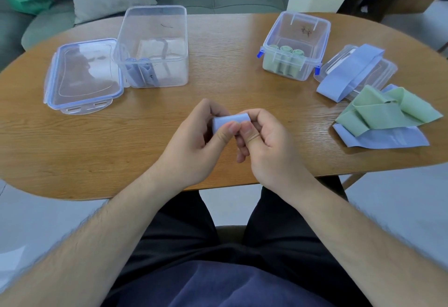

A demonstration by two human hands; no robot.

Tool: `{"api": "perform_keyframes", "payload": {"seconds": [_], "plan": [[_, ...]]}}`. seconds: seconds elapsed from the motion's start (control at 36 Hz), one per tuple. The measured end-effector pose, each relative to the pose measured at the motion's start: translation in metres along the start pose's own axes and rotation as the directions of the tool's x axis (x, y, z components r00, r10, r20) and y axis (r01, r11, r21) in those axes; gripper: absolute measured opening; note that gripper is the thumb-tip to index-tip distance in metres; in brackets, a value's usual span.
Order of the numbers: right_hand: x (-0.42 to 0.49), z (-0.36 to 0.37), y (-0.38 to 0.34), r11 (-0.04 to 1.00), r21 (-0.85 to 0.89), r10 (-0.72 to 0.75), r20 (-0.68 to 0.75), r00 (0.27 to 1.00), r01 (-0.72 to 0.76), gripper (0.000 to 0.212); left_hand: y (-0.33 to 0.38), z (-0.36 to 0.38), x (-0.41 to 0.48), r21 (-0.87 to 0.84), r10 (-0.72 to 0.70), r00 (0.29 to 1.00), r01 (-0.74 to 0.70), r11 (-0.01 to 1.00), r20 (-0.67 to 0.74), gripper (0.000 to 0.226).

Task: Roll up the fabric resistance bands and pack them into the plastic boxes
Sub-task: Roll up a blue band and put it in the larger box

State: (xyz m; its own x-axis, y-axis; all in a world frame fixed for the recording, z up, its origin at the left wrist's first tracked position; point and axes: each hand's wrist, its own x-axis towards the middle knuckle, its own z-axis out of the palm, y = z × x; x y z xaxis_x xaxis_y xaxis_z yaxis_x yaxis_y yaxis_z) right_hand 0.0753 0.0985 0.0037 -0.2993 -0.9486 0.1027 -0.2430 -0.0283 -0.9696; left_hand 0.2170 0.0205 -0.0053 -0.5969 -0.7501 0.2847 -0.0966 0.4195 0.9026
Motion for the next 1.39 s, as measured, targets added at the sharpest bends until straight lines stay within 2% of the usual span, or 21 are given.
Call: {"api": "perform_keyframes", "payload": {"seconds": [0.14,0.25,0.33,0.42,0.5,0.56,0.61,0.72,0.81,0.86,1.06,1.14,1.19,1.28,1.39], "plan": [[-0.001,0.0,0.001,1.0,-0.012,0.021,-0.024,0.999,-0.021,0.019,-0.004,0.002,0.001,-0.011,-0.04,0.998,0.041,0.999,0.044,0.018],[0.001,-0.001,0.003,0.999,-0.018,0.027,-0.021,0.999,-0.028,0.019,-0.005,-0.001,0.001,-0.117,-0.075,0.993,0.086,0.989,0.094,0.018],[0.003,-0.003,0.002,1.0,-0.023,0.011,-0.004,1.0,-0.011,0.014,-0.007,0.0,0.001,-0.102,-0.036,0.997,0.043,0.994,0.07,0.017],[0.003,-0.003,0.004,1.0,-0.019,0.002,0.0,1.0,-0.002,0.018,-0.009,0.002,0.0,-0.003,0.025,0.999,-0.025,1.0,0.026,0.021],[0.002,-0.002,0.007,1.0,-0.025,-0.016,-0.012,1.0,0.015,0.016,-0.012,0.003,0.001,-0.055,0.007,0.999,-0.005,0.998,0.034,0.013],[0.002,-0.003,0.009,0.999,-0.04,-0.015,0.009,1.0,0.015,0.017,-0.016,0.002,0.003,-0.11,-0.026,0.998,0.031,0.993,0.05,0.017],[0.003,-0.004,0.009,0.999,-0.053,-0.003,0.042,0.999,0.005,0.025,-0.021,-0.001,0.005,-0.084,-0.035,0.999,0.038,0.996,0.035,0.024],[0.009,-0.002,0.0,0.994,0.079,0.067,0.04,0.997,-0.07,0.037,-0.026,-0.01,0.01,-0.048,-0.05,0.997,0.048,0.998,-0.05,0.028],[0.021,0.003,-0.006,0.967,0.222,0.123,0.03,0.992,-0.127,0.034,-0.029,-0.018,0.013,-0.052,-0.058,0.994,0.053,0.997,-0.098,0.032],[0.033,0.008,-0.012,0.969,0.209,0.123,0.045,0.991,-0.13,0.027,-0.03,-0.024,0.015,-0.004,-0.034,0.989,0.033,0.999,-0.144,0.034],[0.099,0.025,-0.047,0.998,-0.005,0.069,0.144,0.987,-0.069,0.02,-0.035,-0.055,0.034,0.23,0.103,0.947,-0.032,0.973,-0.304,0.038],[0.135,0.036,-0.072,0.982,-0.185,-0.008,0.151,0.989,0.036,0.022,-0.06,-0.07,0.046,0.474,0.266,0.873,-0.046,0.879,-0.409,0.051],[0.162,0.044,-0.087,0.933,-0.338,-0.079,0.153,0.985,0.127,0.02,-0.08,-0.079,0.054,0.586,0.31,0.826,0.031,0.81,-0.471,0.056],[0.204,0.058,-0.093,0.807,-0.546,-0.134,0.203,0.97,0.226,0.019,-0.1,-0.088,0.065,0.687,0.334,0.81,0.113,0.718,-0.482,0.062],[0.246,0.082,-0.083,0.641,-0.719,-0.055,0.306,0.95,0.269,0.022,-0.113,-0.097,0.077,0.717,0.305,0.812,0.186,0.672,-0.497,0.064]]}}
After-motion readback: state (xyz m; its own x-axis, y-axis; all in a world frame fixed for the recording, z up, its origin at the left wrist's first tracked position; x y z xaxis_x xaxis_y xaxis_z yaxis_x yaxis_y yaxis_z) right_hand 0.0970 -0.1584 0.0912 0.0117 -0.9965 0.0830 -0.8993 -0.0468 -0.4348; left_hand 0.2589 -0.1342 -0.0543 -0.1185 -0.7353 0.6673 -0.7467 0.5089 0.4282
